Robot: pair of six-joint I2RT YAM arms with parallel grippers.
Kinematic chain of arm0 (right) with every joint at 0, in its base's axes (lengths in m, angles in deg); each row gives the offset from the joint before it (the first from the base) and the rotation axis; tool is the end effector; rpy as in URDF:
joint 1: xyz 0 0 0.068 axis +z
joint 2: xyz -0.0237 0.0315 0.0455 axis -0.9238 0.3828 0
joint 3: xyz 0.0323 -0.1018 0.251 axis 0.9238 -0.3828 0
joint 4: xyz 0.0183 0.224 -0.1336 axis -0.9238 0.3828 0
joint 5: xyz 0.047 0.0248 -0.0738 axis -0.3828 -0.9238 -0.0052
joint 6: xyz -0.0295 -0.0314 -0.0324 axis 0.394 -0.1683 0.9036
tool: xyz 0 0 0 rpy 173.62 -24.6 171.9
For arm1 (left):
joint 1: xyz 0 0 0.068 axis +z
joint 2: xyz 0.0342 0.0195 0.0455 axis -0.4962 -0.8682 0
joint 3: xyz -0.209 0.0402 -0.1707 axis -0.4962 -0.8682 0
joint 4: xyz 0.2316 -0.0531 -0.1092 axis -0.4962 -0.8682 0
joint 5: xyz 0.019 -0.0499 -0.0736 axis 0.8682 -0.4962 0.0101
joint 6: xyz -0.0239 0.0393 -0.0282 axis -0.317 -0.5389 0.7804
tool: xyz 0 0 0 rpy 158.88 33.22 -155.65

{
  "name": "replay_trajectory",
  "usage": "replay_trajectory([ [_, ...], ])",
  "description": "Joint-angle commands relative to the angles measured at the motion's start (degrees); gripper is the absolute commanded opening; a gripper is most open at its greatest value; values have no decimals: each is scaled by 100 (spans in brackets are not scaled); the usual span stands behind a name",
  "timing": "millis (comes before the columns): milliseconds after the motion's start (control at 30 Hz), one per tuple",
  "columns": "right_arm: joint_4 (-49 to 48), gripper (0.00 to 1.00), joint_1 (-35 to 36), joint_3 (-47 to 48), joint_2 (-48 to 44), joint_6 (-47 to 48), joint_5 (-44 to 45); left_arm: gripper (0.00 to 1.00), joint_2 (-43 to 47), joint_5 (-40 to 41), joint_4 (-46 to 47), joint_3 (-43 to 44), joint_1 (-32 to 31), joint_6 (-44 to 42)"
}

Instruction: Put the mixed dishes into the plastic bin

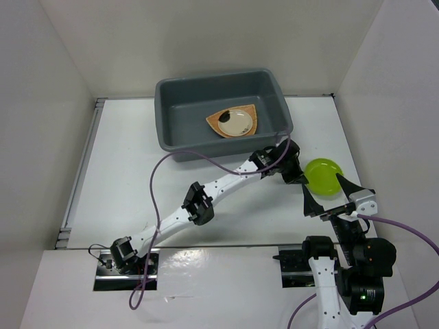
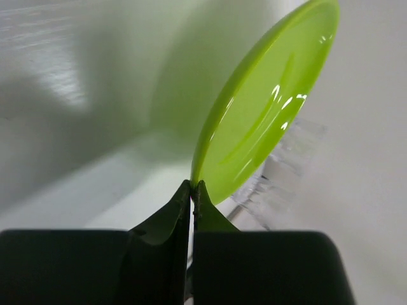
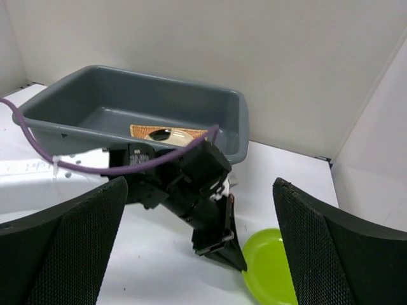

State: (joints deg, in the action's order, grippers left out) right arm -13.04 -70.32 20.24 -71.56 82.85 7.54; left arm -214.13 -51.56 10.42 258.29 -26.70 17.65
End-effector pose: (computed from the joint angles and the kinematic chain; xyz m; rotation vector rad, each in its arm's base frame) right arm -0.0124 0.0116 0.3617 -0.2984 1.2857 0.0752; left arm 0.3311 -0.5135 0.1598 -0.3368 2.6067 -1.3777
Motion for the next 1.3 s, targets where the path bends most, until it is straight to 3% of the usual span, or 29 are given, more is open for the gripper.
replay_trajectory([
  [0,-147,99,-42,-5,-445,-44,-37,0,956,276,277,80,195,-180],
  [400,-147,99,-42,-5,-445,-44,77,0,1984,205,277,80,582,-372],
  [733,-147,99,-42,-5,-445,-44,77,0,2802,495,-812,80,1829,-855],
  [967,-200,99,-95,-5,-445,-44,77,0,2803,373,-1752,80,2681,-1259],
  [1267,-252,99,-253,-58,-392,-44,25,0,2154,-217,-1939,80,3271,-1436],
])
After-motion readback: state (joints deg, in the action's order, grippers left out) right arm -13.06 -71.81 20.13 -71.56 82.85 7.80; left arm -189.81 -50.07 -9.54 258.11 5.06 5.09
